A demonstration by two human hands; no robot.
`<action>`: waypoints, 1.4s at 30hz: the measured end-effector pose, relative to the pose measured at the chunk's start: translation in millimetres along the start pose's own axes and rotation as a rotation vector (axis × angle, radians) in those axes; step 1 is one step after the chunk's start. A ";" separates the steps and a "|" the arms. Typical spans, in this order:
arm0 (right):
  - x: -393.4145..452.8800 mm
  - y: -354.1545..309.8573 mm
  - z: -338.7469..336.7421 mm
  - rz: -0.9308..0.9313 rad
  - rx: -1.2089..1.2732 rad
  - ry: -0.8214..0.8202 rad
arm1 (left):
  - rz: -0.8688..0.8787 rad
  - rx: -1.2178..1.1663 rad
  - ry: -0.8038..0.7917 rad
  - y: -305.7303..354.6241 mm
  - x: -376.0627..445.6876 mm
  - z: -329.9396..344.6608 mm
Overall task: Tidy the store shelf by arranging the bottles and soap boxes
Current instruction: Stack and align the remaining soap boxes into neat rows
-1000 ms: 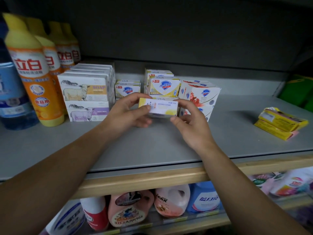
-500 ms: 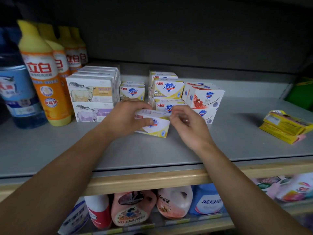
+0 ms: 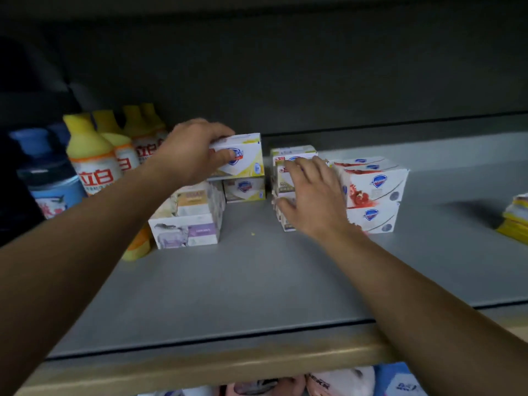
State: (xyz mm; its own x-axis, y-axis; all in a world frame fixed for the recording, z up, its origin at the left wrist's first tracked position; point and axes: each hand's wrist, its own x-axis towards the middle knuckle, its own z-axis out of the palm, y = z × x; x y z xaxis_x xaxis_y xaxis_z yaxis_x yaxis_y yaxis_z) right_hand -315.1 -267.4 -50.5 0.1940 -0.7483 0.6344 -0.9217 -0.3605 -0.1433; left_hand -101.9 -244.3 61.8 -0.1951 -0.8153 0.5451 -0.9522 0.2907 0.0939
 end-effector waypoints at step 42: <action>-2.5 6.7 13.9 0.036 0.176 0.084 | 0.126 0.310 -0.369 9.2 61.3 56.6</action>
State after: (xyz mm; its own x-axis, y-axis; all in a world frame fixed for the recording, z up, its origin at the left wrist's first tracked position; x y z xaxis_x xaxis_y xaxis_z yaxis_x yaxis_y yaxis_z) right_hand -317.1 -275.7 -63.6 0.1264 -0.7156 0.6869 -0.8530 -0.4320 -0.2930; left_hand -135.8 -319.9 49.0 -0.3297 -0.9227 0.1999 -0.9302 0.2813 -0.2360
